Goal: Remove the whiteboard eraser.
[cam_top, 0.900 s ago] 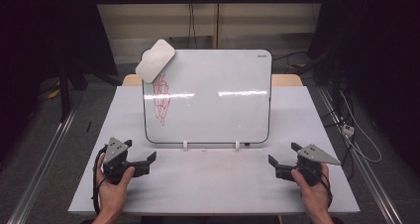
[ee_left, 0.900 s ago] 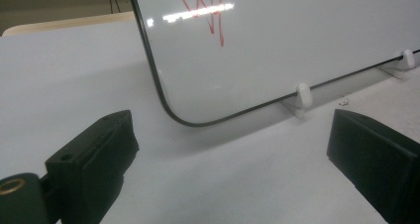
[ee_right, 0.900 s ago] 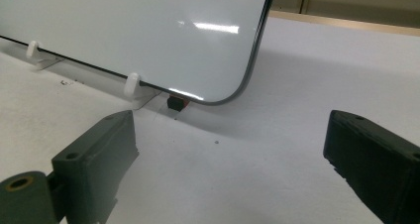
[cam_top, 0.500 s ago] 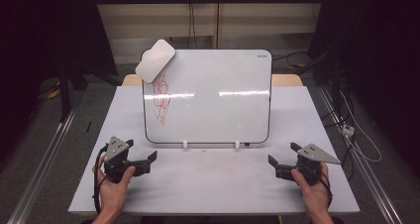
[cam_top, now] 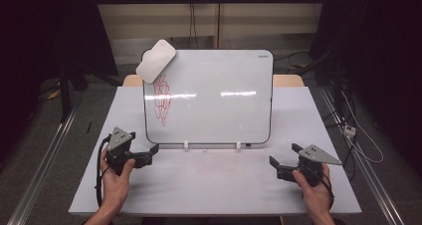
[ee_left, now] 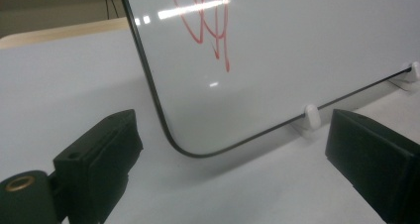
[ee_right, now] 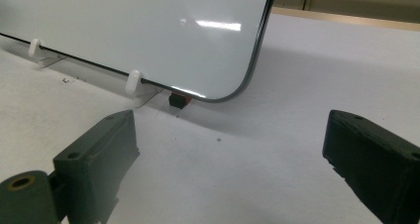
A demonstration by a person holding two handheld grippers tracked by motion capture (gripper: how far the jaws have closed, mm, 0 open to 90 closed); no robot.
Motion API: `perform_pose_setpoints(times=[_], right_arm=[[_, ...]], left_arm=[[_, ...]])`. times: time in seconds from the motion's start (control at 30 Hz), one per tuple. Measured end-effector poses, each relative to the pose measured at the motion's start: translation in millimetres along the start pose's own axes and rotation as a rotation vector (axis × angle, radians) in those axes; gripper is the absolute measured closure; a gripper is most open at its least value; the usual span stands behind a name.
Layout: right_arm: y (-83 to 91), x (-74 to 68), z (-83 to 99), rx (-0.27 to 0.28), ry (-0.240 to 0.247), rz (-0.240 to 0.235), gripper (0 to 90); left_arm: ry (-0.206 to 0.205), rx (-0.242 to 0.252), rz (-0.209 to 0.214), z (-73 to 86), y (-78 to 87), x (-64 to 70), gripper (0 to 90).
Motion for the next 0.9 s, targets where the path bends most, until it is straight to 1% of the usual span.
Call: perform_pose_setpoints(times=[0.03, 0.07, 0.1, 0.13, 0.17, 0.2, 0.23, 0.27, 0.3, 0.33, 0.37, 0.4, 0.43, 0.47, 0.5, 0.53, 0.57, 0.6, 0.63, 0.67, 0.7, 0.73, 0.77, 0.8, 0.83, 0.9], right_arm=[[0.0, -0.1, 0.0, -0.001, 0.0, 0.001, 6.6], [-0.2, -0.4, 0.0, 0.0, 0.001, 0.001, 6.6], [-0.3, -0.7, 0.1, -0.003, 0.0, 0.0, 6.6], [-0.3, -0.9, 0.1, -0.003, -0.001, -0.001, 6.6], [-0.3, -1.0, -0.3, 0.0, 0.004, -0.001, 6.6], [-0.1, -1.6, -0.5, 0.0, 0.005, 0.001, 6.6], [-0.1, -1.6, -0.5, 0.0, 0.005, 0.001, 6.6], [-0.3, -2.5, -0.6, -0.001, 0.007, -0.002, 6.6], [-0.3, -2.9, -0.7, -0.002, 0.008, -0.004, 6.6], [-0.3, -3.5, -0.8, -0.002, 0.01, -0.006, 6.6], [-0.6, -3.8, -0.9, 0.001, 0.015, -0.007, 6.6], [-0.8, -4.3, -0.9, 0.0, 0.016, -0.007, 6.6], [-0.8, -4.3, -0.9, 0.0, 0.016, -0.007, 6.6], [-1.1, -4.8, -0.9, -0.002, 0.015, -0.01, 6.6], [-1.1, -4.9, -0.9, -0.003, 0.013, -0.008, 6.6], [-1.1, -4.9, -0.9, -0.003, 0.013, -0.008, 6.6], [-1.3, -5.0, -0.9, -0.003, 0.015, -0.011, 6.7], [-1.4, -5.0, -0.9, -0.005, 0.016, -0.008, 6.7], [-1.5, -5.0, -0.9, -0.004, 0.017, -0.008, 6.7], [-1.5, -5.1, -0.8, -0.005, 0.016, -0.01, 6.7], [-1.6, -5.1, -0.9, -0.005, 0.017, -0.01, 6.7], [-1.6, -5.1, -0.9, -0.005, 0.017, -0.01, 6.7], [-1.6, -5.2, -0.8, -0.005, 0.018, -0.012, 6.7], [-1.6, -5.0, -0.7, -0.005, 0.018, -0.013, 6.7], [-1.5, -4.9, -0.7, -0.004, 0.017, -0.013, 6.7], [-1.3, -4.7, -0.5, -0.005, 0.016, -0.013, 6.7]], left_arm=[[-0.009, -0.008, 0.005, -2.2, -0.5, 0.3, 6.6], [-0.005, -0.019, 0.011, -4.5, -0.9, 0.2, 6.6], [-0.005, -0.019, 0.011, -4.5, -0.9, 0.2, 6.6], [0.003, -0.027, 0.028, -11.2, -3.1, -1.3, 6.6], [-0.005, -0.026, 0.022, -15.2, -4.8, -2.1, 6.6], [-0.009, -0.02, 0.017, -19.6, -6.5, -2.5, 6.6], [-0.009, -0.02, 0.017, -19.6, -6.5, -2.5, 6.6], [-0.025, -0.016, 0.006, -28.3, -8.1, -6.2, 6.6], [-0.025, -0.016, 0.006, -28.3, -8.1, -6.2, 6.3], [-0.025, 0.024, 0.039, -38.5, -9.1, -7.4, 5.7], [-0.04, 0.012, 0.023, -43.1, -9.8, -8.4, 5.8], [-0.04, 0.012, 0.023, -43.1, -9.8, -8.4, 5.8], [-0.052, 0.013, 0.029, -48.2, -10.5, -9.4, 5.8], [-0.061, 0.016, 0.022, -58.5, -11.0, -12.6, 5.6], [-0.077, 0.029, 0.017, -64.7, -11.0, -14.6, 5.8], [-0.077, 0.029, 0.017, -64.7, -11.0, -14.6, 6.3], [-0.099, 0.051, -0.01, -77.4, -10.1, -20.4, 7.4], [-0.101, 0.072, -0.015, -84.1, -10.0, -22.3, 7.5], [-0.104, 0.067, -0.011, -90.2, -10.6, -23.7, 7.6], [-0.104, 0.067, -0.011, -90.2, -10.6, -23.7, 7.6], [-0.114, 0.073, -0.013, -102.2, -12.6, -25.6, 8.0], [-0.114, 0.073, -0.013, -102.2, -12.6, -25.6, 8.7], [-0.135, 0.072, -0.028, -108.0, -12.7, -27.3, 8.7], [-0.158, 0.082, -0.033, -119.1, -14.8, -29.9, 8.8], [-0.157, 0.085, -0.037, -123.9, -15.7, -31.5, 8.9], [-0.166, 0.09, -0.029, -132.5, -18.1, -34.3, 9.0]])
Point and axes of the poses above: each handheld gripper's, and its own axes: y roughly backward along the jaws, z roughly out of its underside, x roughly to its right, the point moved 5 cm from there along -y, roughly forward along the jaws, and after that the axes turned 2 degrees about -y, right-handed, at the moved point
